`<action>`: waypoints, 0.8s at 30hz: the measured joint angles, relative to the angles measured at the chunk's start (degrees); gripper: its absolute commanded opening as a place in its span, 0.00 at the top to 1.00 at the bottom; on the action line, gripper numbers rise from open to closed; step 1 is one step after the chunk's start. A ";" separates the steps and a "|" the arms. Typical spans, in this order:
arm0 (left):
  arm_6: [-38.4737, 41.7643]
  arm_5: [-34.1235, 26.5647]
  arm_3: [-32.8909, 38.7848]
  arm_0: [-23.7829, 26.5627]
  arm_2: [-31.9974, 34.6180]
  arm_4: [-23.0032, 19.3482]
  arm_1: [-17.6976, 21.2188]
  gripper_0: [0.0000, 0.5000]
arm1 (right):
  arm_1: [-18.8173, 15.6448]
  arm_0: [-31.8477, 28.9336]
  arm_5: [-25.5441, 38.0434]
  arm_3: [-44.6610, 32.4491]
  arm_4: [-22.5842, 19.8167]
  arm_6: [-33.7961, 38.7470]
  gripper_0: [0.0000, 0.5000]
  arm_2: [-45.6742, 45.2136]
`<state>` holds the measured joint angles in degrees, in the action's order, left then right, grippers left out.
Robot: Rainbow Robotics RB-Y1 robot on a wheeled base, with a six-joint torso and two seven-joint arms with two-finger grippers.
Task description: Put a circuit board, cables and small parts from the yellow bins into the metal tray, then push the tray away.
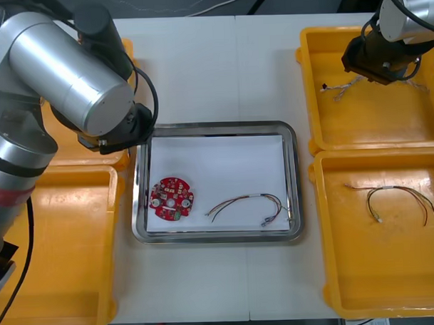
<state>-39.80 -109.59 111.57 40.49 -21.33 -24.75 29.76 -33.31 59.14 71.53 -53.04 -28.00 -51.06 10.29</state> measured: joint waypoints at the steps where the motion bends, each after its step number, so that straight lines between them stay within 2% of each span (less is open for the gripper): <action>1: 0.00 0.00 -0.22 0.00 -0.57 0.06 -0.10 1.00 | 0.19 0.00 0.00 0.02 0.02 1.05 0.00 0.02; 11: 0.00 2.66 -3.30 0.00 -5.19 -0.10 -0.15 1.00 | 2.27 0.09 0.00 1.14 1.93 11.42 0.00 1.03; 24: -0.01 12.12 -8.81 0.00 -7.86 -0.14 -0.16 1.00 | 4.18 0.14 -2.57 5.61 4.02 12.66 0.00 1.91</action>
<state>-39.82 -97.47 102.76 40.49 -29.19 -24.88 29.61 -29.13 59.28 68.96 -47.44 -23.98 -38.40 12.20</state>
